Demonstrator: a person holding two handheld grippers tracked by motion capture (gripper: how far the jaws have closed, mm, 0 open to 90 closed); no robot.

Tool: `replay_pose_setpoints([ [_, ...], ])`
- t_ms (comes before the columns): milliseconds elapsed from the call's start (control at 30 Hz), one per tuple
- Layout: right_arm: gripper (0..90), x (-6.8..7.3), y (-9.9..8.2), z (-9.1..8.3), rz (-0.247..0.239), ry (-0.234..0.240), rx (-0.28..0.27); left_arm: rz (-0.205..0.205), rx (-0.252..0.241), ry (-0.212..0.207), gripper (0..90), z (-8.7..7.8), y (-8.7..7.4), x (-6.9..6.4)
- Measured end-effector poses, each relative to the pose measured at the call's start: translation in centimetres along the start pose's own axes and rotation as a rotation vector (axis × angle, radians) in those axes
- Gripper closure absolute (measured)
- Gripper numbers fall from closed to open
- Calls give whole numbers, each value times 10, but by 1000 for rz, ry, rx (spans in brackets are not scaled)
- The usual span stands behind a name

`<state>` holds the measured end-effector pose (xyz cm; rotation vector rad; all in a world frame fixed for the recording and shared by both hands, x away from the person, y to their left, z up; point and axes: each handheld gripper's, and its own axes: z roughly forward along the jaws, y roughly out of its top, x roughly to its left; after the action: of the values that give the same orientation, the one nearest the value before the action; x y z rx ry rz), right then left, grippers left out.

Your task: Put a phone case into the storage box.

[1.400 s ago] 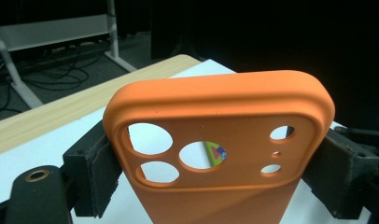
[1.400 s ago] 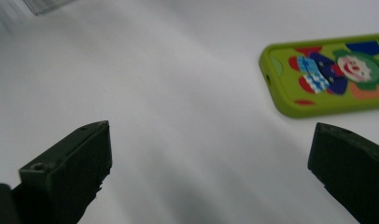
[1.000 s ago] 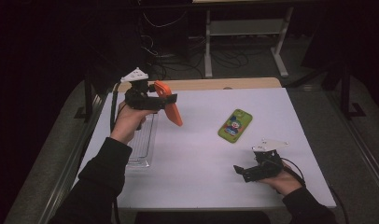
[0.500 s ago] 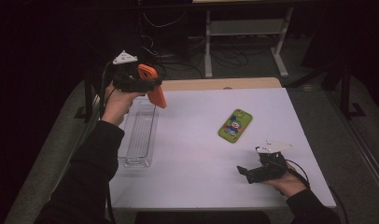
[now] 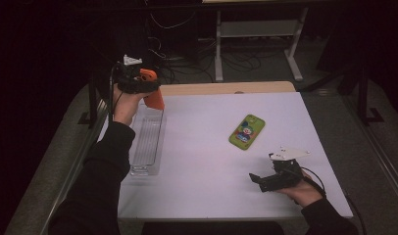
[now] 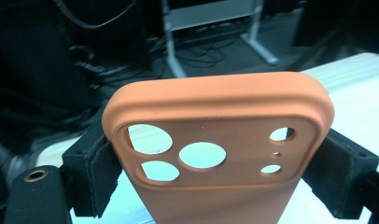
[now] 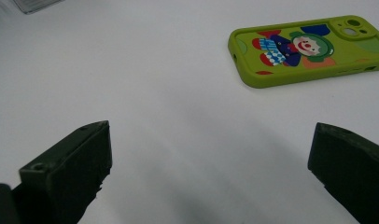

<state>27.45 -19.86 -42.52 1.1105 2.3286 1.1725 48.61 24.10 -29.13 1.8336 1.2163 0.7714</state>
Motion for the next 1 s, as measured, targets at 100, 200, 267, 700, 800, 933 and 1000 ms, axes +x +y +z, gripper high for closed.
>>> replay_pose_setpoints([
  [100, 0, 0, 0, -1, 0, -1, 0, -25, 21, 20, 142, 8, -5, 2],
  [200, 0, 0, 1, -1, 1, -4, -5, -21, 41, 75, 143, 16, -10, -1],
  [267, 0, 0, 1, -1, 0, -5, -5, -15, 57, 102, 142, 21, -14, -2],
  [700, 0, 1, 2, -2, -1, -2, -14, -62, 135, 204, 138, 48, -41, -3],
  [800, 0, 1, 2, -2, -2, -1, -15, -68, 143, 207, 136, 52, -45, -3],
  [933, 0, 1, 2, -2, -1, 0, -13, -68, 170, 225, 130, 57, -50, -3],
  [1000, 0, 1, 2, -2, -2, -2, -12, -73, 155, 230, 130, 58, -51, -4],
])
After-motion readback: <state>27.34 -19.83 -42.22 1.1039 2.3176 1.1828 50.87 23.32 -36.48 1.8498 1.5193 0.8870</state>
